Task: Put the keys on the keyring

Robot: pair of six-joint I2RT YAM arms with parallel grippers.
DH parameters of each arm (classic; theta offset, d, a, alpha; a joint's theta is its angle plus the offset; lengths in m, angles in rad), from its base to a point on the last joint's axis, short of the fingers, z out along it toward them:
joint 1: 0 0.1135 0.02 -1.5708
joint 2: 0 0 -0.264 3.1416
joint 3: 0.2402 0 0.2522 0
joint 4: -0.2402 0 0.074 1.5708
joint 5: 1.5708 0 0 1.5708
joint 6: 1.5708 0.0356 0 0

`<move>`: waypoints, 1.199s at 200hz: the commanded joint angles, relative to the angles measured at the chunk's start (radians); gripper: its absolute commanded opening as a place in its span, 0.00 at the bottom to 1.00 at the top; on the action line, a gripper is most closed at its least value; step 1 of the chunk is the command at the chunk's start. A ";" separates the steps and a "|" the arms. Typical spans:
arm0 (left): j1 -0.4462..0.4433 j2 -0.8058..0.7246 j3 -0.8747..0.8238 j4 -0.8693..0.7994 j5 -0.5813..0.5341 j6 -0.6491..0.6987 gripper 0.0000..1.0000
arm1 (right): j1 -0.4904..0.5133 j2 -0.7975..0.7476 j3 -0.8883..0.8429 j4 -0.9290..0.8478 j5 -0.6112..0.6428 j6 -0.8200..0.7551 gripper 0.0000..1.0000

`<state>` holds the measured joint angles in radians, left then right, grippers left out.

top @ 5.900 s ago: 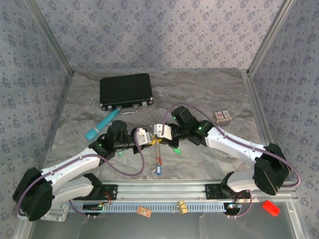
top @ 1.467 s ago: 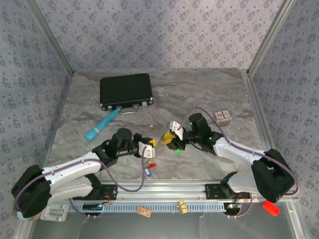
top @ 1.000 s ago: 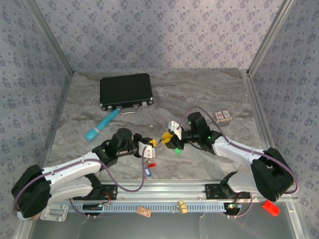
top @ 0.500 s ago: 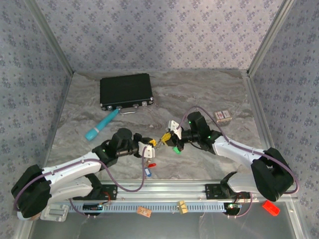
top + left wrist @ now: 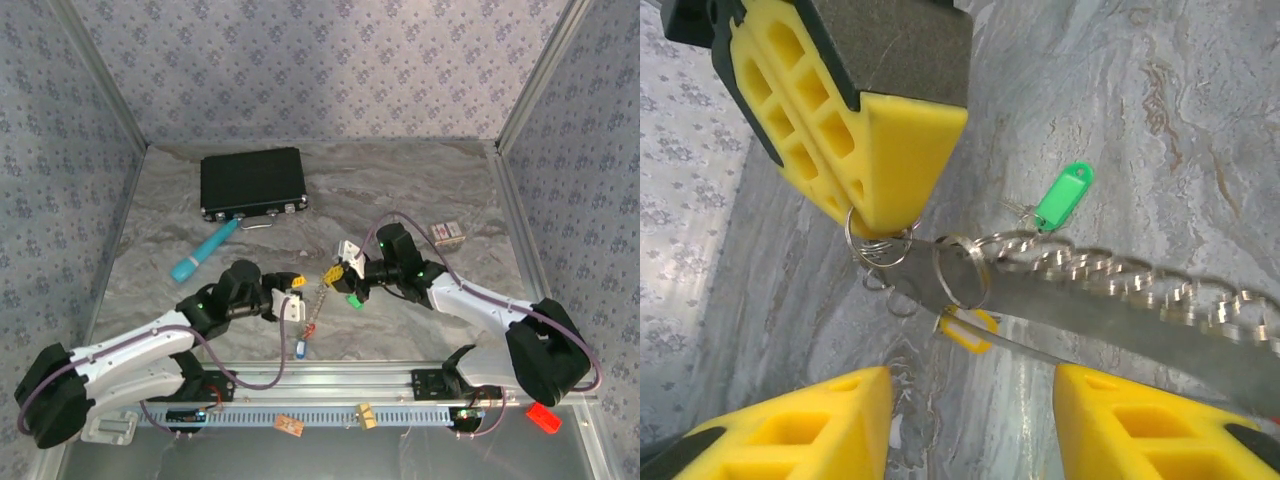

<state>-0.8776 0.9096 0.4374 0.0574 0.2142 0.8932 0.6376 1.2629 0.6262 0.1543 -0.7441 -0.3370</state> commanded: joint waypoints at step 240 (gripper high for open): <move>0.235 0.116 0.122 -0.016 0.537 -0.503 0.19 | 0.125 0.052 0.177 -0.102 0.027 -0.188 0.00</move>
<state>-0.6415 1.0168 0.5217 0.0704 0.7116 0.3569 0.7555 1.3067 0.7567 0.0483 -0.7029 -0.5060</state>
